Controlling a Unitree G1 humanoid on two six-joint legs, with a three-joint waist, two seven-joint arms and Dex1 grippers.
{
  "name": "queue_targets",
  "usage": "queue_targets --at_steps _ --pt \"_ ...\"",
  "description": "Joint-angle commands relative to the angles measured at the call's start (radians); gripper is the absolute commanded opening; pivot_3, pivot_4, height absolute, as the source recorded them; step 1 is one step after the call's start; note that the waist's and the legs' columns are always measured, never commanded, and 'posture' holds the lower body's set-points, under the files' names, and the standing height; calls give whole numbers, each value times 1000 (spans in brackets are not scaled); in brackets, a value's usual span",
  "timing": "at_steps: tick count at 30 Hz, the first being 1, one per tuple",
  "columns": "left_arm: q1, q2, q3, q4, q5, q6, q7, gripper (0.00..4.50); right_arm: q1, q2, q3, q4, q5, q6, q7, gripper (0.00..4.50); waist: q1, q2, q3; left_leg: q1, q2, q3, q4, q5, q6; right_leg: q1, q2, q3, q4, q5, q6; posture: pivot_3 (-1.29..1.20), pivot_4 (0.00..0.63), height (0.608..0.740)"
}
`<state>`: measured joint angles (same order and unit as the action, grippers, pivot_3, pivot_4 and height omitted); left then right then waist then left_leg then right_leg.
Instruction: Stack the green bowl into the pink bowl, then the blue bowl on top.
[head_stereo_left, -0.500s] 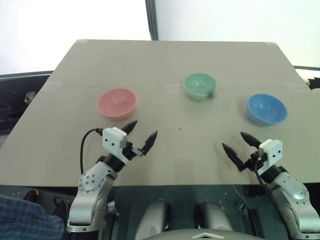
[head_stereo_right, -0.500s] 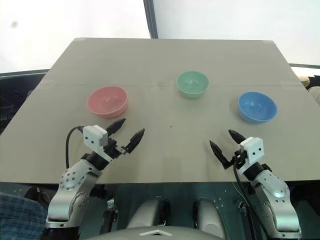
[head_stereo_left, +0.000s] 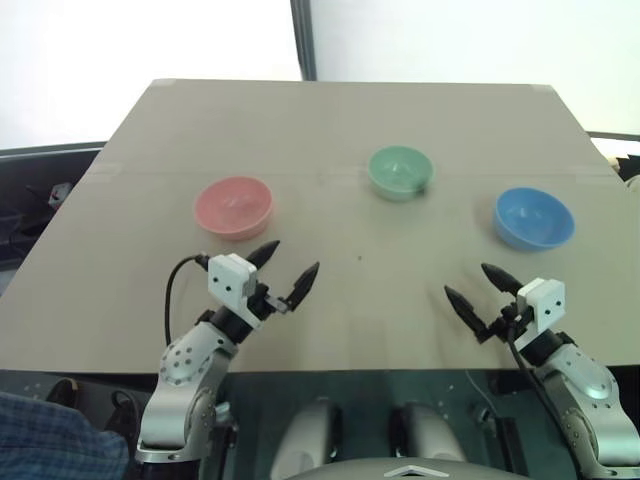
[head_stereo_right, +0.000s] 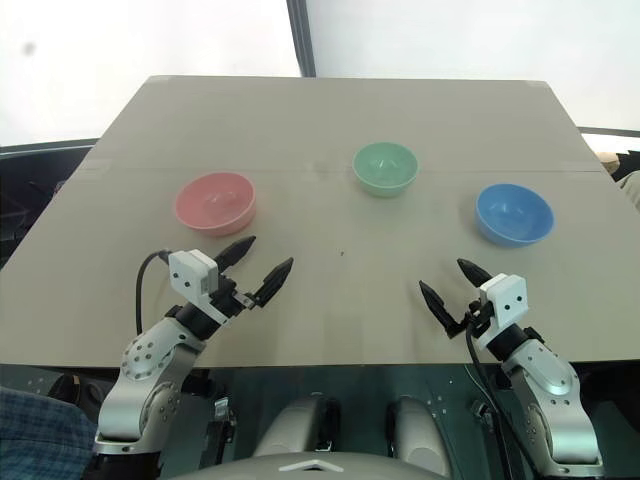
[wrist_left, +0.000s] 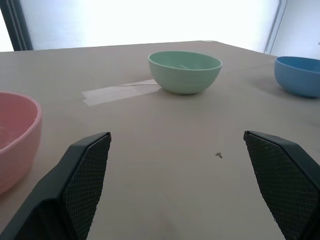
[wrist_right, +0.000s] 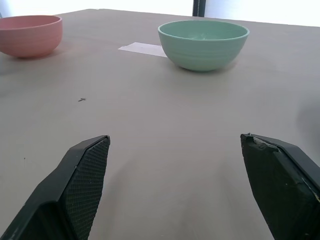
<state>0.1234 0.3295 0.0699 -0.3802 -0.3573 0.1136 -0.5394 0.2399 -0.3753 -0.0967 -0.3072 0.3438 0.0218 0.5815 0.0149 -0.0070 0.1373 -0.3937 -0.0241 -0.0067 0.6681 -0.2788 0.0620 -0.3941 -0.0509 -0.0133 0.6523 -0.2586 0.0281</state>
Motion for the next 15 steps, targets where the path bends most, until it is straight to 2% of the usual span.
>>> queue_targets --at_steps 1,15 --pt "-11 -1 11 -16 -9 -24 -2 4496 -4 -4 -14 -23 3 -21 3 4393 0 0 0 0 0 0 0 0 0 0 0 0 0 0 0 0 150 740" --pt "-14 2 14 -18 -9 -29 -14 4496 -20 -3 3 -42 -2 -6 5 4393 0 0 0 0 0 0 0 0 0 0 0 0 0 0 0 0 150 740"
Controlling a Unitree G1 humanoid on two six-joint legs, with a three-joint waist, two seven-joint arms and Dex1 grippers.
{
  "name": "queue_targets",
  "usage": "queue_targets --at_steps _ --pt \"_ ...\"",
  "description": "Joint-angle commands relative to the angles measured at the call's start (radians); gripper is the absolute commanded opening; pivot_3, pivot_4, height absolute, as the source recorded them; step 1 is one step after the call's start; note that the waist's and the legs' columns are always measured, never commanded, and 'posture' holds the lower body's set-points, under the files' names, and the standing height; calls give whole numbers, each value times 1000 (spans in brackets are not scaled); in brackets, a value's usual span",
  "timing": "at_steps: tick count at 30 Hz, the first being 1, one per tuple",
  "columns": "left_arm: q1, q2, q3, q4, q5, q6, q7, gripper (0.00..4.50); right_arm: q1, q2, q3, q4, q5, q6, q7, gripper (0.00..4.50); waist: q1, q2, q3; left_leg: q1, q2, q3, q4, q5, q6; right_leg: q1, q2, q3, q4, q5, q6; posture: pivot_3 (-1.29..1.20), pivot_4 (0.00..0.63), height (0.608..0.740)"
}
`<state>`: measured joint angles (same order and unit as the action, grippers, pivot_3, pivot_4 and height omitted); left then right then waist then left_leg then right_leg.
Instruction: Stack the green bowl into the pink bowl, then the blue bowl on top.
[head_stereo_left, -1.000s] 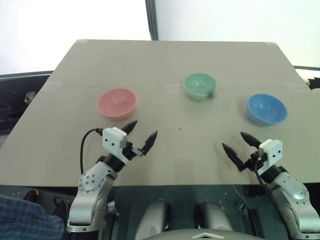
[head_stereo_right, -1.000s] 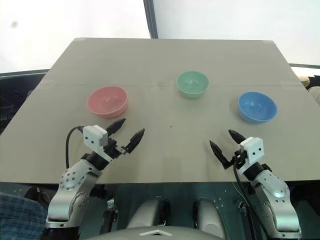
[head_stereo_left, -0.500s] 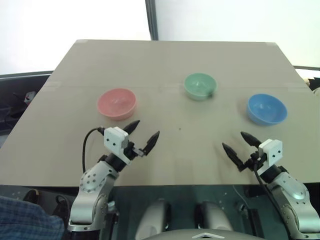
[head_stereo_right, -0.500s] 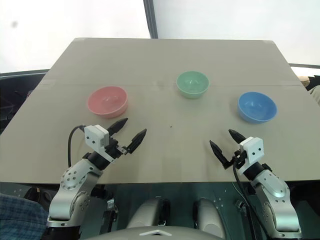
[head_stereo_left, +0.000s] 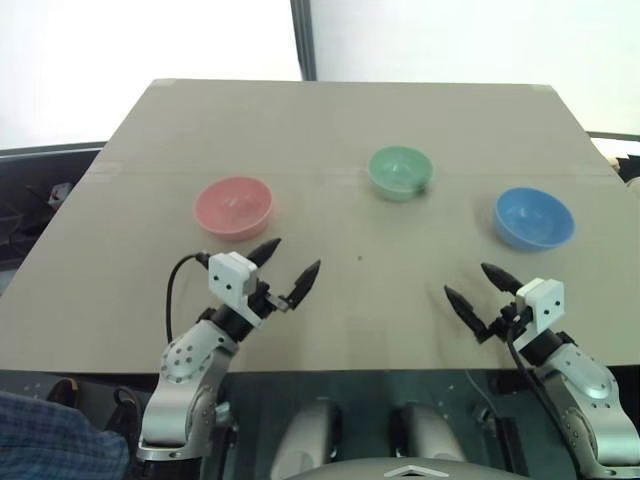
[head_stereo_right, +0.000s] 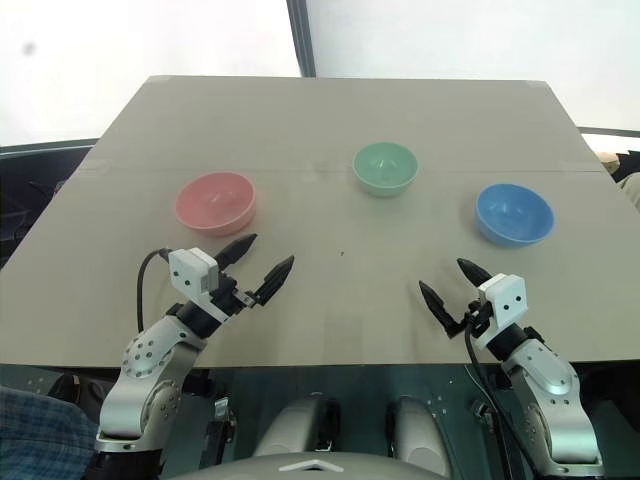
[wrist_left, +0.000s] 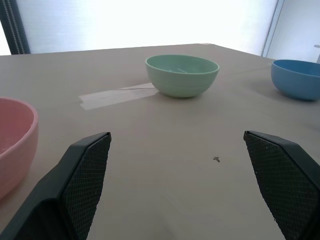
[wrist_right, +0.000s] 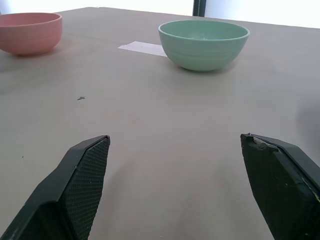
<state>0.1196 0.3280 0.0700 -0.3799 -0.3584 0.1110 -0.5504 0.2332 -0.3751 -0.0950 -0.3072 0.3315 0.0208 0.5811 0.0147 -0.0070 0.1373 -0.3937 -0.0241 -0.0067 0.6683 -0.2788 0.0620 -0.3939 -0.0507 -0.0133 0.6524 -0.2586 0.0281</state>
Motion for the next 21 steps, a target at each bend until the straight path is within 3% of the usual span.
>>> queue_targets --at_steps 1,5,8,13,21 --pt "-15 5 14 -16 -3 -29 -1 4496 -17 -6 6 -54 21 4 13 4393 0 0 0 0 0 0 0 0 0 0 0 0 0 0 0 0 150 740" --pt "-52 10 12 -2 40 -17 39 4496 -31 -16 15 -104 79 37 48 4393 1 0 0 0 0 0 0 0 0 0 0 0 0 0 0 0 150 740" --pt "-140 25 -4 21 157 25 131 4496 -48 -59 16 -166 163 96 113 4393 2 0 0 0 0 0 0 0 0 0 0 0 0 0 0 0 150 740" --pt "-254 45 -19 21 258 178 227 4496 -105 -137 9 -282 295 221 146 4393 0 -1 -1 0 0 0 1 0 0 1 1 -1 0 0 0 0 150 740" --pt "-366 147 -76 -1 425 441 263 4496 -188 -186 -15 -326 370 302 131 4393 1 -2 -1 0 0 0 1 0 0 1 1 0 1 0 0 0 150 740"
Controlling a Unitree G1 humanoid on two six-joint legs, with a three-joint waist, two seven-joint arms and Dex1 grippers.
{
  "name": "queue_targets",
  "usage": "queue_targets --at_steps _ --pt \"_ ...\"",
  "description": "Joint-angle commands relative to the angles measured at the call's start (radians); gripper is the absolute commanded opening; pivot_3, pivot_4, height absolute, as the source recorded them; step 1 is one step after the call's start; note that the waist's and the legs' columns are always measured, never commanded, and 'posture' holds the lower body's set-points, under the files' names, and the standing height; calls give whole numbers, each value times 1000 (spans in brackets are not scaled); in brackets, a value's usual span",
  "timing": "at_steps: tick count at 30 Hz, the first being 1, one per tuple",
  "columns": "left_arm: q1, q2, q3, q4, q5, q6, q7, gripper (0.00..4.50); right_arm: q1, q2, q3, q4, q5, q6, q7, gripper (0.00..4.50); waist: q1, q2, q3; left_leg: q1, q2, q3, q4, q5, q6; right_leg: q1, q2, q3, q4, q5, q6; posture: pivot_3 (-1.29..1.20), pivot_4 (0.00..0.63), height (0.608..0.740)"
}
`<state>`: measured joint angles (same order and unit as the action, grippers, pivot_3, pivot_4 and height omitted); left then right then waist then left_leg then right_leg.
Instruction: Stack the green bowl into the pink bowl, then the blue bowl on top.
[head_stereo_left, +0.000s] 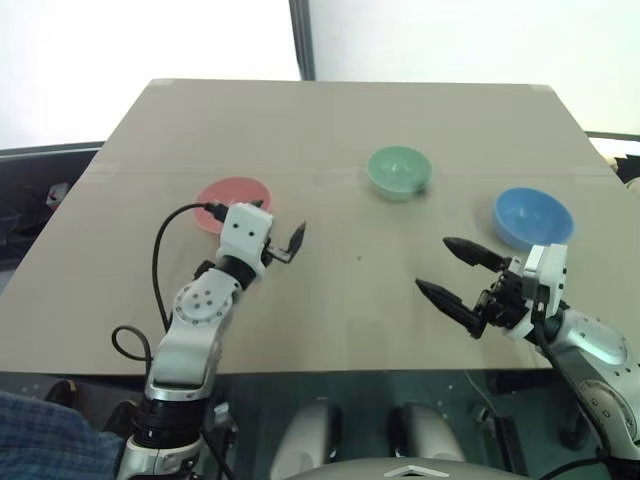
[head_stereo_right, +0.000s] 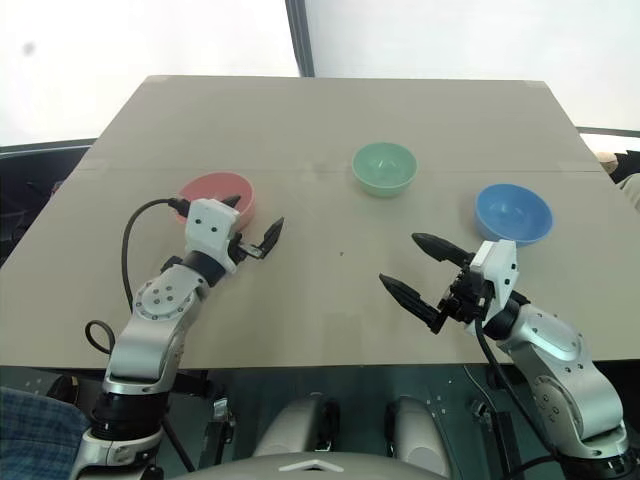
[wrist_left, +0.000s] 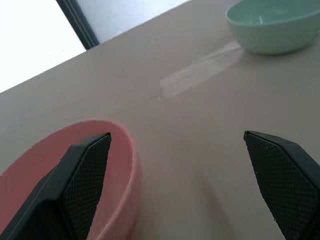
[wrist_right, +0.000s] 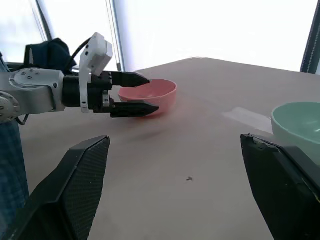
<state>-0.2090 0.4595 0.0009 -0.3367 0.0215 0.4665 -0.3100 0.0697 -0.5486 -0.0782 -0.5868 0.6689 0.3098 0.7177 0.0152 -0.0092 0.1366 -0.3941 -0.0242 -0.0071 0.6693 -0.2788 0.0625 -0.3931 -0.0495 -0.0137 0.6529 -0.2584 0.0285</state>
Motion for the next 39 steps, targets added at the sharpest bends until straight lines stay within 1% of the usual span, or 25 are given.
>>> queue_targets --at_steps 1,5,8,10,19,23,26,27,28,30,33,34,35,36,37,39 --pt "-51 18 -7 -51 54 115 28 4496 -28 -14 -35 -47 35 17 -7 4393 1 0 0 0 0 0 0 0 0 0 0 0 0 0 0 0 150 740" --pt "-114 38 -28 -86 107 194 33 4496 -25 -16 -36 -40 23 17 -7 4393 2 -1 0 -1 0 0 0 0 0 0 0 0 0 0 0 0 150 740" --pt "-129 72 -56 -100 149 269 19 4496 -22 -14 -34 -41 15 14 -11 4393 0 -1 0 -1 0 0 0 1 -1 -1 0 0 0 0 0 0 150 740" --pt "-130 78 -61 -95 154 330 15 4496 -23 -10 -33 -42 11 12 -17 4393 -1 -1 0 -1 0 0 0 1 -2 -1 0 0 0 0 0 0 150 740" --pt "-111 110 -125 -28 172 308 -29 4496 -25 -2 -27 -42 -7 5 -35 4393 2 -1 0 -1 0 0 0 1 -1 -1 -1 0 0 0 0 0 150 740" --pt "-115 124 -137 23 180 383 -41 4496 -23 1 -29 -43 -17 0 -41 4393 0 -1 0 -1 0 0 0 0 -1 -1 -1 0 0 0 0 0 150 740" --pt "-130 125 -137 42 181 379 -43 4496 -24 5 -32 -47 -19 0 -48 4393 0 -1 0 -1 0 0 0 0 0 -1 -1 0 0 0 0 0 150 740" --pt "-136 125 -138 48 180 375 -45 3992 -25 6 -33 -49 -18 1 -50 4500 0 -1 0 -1 0 0 0 0 -1 -1 -1 0 0 0 0 0 150 740" --pt "-141 124 -138 52 180 372 -46 3780 -25 7 -33 -49 -18 1 -51 4500 1 -1 0 -1 0 0 0 0 -1 -1 -1 0 0 0 0 0 150 740" --pt "-151 124 -138 59 181 365 -50 2939 -23 7 -33 -48 -20 -2 -51 4500 1 -1 0 -1 0 0 0 0 -1 -1 -1 0 0 0 0 0 150 740" --pt "-159 124 -141 69 182 354 -55 1433 -20 9 -32 -46 -24 -6 -51 4500 1 -1 0 -2 0 0 0 0 -1 -1 -1 0 0 0 0 0 150 740" --pt "-161 123 -141 72 183 351 -56 1000 -20 10 -32 -46 -25 -7 -51 4500 1 -1 0 -2 0 0 0 0 -1 -1 -1 0 0 0 0 0 150 740" --pt "-164 122 -143 76 185 348 -55 806 -19 10 -32 -46 -26 -8 -51 4500 1 -1 0 -2 0 0 0 0 -1 -1 -1 0 0 0 0 0 150 740" --pt "-167 120 -144 81 187 344 -55 244 -20 11 -31 -45 -28 -9 -52 4500 1 -1 0 -2 0 0 0 0 -1 -1 -1 0 0 0 0 0 150 740" --pt "-171 119 -145 86 188 341 -54 85 -21 13 -30 -44 -30 -9 -52 4500 1 -1 0 -2 0 0 0 0 -1 -1 -1 0 0 0 0 0 150 740" --pt "-179 115 -146 95 190 337 -52 85 -20 15 -30 -42 -34 -11 -52 4500 1 -1 0 -2 0 0 0 0 -1 -1 -1 0 0 0 0 0 150 740"
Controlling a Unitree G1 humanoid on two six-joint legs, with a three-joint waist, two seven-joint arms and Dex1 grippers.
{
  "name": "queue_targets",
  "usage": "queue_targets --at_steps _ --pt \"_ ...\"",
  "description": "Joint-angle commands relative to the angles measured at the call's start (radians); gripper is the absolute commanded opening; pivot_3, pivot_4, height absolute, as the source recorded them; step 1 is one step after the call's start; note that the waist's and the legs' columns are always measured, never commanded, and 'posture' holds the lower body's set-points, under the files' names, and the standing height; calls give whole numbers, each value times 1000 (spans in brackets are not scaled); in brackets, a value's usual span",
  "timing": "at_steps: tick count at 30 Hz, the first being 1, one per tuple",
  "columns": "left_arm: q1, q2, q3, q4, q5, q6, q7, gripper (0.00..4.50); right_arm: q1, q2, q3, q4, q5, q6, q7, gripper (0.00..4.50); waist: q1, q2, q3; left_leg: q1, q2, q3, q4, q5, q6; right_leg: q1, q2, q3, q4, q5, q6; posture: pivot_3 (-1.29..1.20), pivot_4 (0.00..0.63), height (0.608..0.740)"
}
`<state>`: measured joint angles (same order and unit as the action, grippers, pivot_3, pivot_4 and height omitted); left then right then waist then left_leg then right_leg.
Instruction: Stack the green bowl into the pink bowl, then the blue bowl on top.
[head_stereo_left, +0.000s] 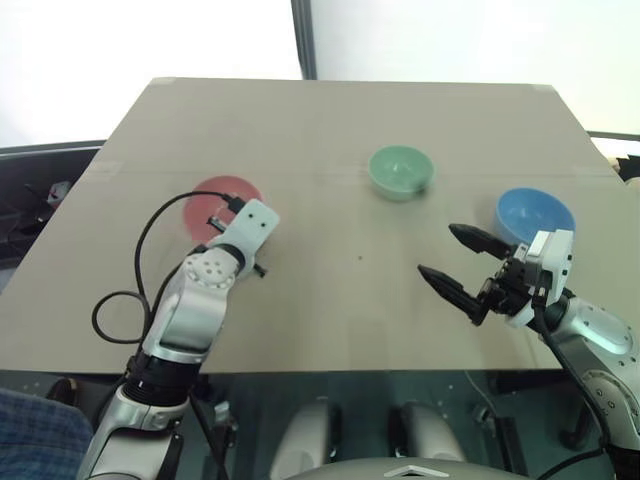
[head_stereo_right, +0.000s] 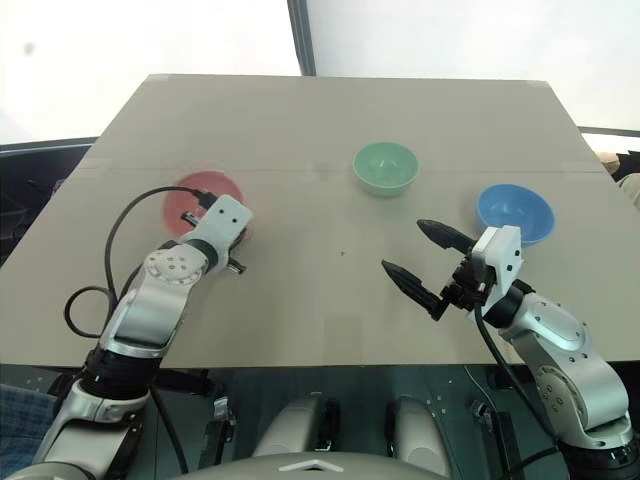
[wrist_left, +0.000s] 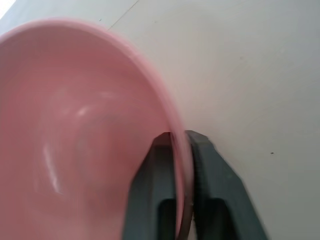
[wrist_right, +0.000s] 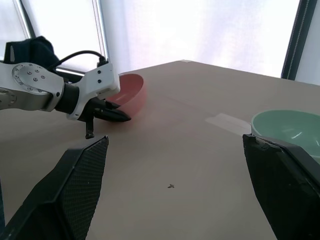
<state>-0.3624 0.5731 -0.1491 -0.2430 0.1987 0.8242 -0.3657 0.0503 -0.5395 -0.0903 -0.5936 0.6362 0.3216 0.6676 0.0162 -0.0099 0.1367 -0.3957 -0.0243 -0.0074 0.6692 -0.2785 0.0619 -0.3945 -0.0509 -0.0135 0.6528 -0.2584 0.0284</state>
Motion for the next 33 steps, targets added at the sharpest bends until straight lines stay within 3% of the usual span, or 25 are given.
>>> queue_targets --at_steps 1,5,8,15,19,22,30,31,33 --pt "-27 1 3 3 13 -22 3 85 1 6 -19 -35 -2 -24 -1 4500 0 0 0 0 0 0 0 0 0 0 0 0 0 0 0 0 150 740" --pt "-31 -4 -1 3 8 -29 -7 85 9 6 -21 -36 -3 -26 1 4500 0 0 0 0 0 0 0 0 0 0 0 0 0 0 0 0 150 740" --pt "-55 -31 -13 -15 -33 -202 -36 85 7 7 -19 -34 -5 -26 -1 4500 2 0 0 0 0 0 0 0 0 0 0 0 0 0 0 0 150 740" --pt "-57 116 -181 -115 -110 -658 -425 85 10 8 -13 -41 3 -12 -1 4500 -4 1 0 -1 0 1 -1 2 -3 -1 -1 0 -2 0 0 0 150 740" --pt "-78 189 -232 -71 -64 -781 -533 85 5 9 -14 -42 2 -11 -5 4500 -4 1 0 -1 0 1 -2 1 -3 -1 -1 0 -3 0 0 0 150 740" --pt "-89 178 -221 -46 -97 -811 -565 85 9 10 -14 -47 -1 -12 -11 4500 -1 1 0 -1 0 1 -1 0 1 -1 -1 0 -1 0 0 0 150 740" --pt "-79 154 -199 -1 -84 -855 -562 3110 26 15 -7 -63 -9 -13 -27 4500 -2 1 0 -1 0 1 1 -1 2 0 1 0 -2 0 0 0 150 740" --pt "-76 153 -194 1 -75 -877 -551 3814 25 13 -7 -62 -9 -13 -26 4500 -2 1 0 -1 0 1 1 -1 2 0 1 0 -1 0 0 0 150 740" --pt "-64 141 -165 -10 -104 -873 -536 4362 22 11 -10 -58 -8 -13 -24 4500 -2 1 0 -1 0 1 1 -1 2 0 1 0 -1 0 0 0 150 740"
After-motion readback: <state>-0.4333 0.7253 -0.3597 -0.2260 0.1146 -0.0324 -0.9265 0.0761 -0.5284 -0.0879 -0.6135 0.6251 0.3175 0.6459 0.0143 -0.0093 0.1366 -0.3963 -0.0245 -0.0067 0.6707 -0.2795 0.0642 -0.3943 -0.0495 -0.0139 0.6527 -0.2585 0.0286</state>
